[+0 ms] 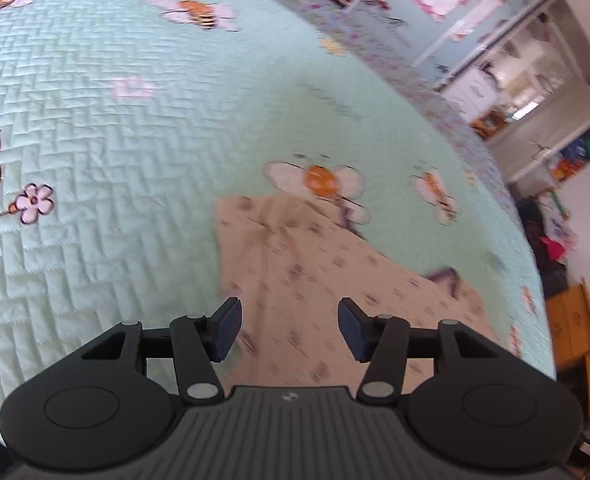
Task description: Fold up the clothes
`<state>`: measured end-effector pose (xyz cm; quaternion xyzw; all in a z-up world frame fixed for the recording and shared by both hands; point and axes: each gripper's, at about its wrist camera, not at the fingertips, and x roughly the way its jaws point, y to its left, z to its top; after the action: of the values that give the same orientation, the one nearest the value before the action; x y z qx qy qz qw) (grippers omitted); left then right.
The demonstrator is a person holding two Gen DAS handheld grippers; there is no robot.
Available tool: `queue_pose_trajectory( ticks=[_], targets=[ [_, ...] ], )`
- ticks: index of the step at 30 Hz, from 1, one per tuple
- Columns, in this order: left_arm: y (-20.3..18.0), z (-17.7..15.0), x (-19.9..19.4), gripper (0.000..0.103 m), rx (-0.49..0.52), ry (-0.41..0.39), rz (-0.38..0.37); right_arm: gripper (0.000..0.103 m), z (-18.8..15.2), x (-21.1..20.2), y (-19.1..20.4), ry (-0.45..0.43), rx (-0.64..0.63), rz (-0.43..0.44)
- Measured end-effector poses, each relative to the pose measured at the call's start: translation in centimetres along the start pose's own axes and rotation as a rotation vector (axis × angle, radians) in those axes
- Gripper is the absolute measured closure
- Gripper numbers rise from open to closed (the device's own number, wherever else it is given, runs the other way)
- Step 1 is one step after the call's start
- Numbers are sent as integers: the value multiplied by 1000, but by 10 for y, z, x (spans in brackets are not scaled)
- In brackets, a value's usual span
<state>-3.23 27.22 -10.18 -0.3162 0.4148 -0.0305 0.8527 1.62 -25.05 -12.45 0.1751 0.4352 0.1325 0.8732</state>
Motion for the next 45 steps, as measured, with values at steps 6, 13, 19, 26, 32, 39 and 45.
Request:
queue_pose_trajectory(
  ticks=[6, 13, 19, 26, 32, 39, 45],
  targets=[
    [22, -68, -25, 46, -72, 87, -40, 42, -79, -47, -40, 101, 246, 147],
    [60, -97, -8, 44, -416, 152, -47, 40, -118, -17, -70, 19, 736, 308],
    [54, -90, 17, 39, -507, 153, -66, 50, -114, -4, -52, -26, 765, 307],
    [45, -88, 5, 98, -469, 118, -64, 97, -111, -32, -27, -69, 630, 180],
    [65, -101, 18, 94, -475, 181, -55, 97, -120, -36, -43, -31, 664, 108],
    [66, -86, -26, 55, -382, 86, 4, 71, -110, -68, -19, -121, 529, 8],
    [58, -56, -36, 55, -311, -15, -11, 70, -84, -68, 43, -191, 300, 97]
  ],
)
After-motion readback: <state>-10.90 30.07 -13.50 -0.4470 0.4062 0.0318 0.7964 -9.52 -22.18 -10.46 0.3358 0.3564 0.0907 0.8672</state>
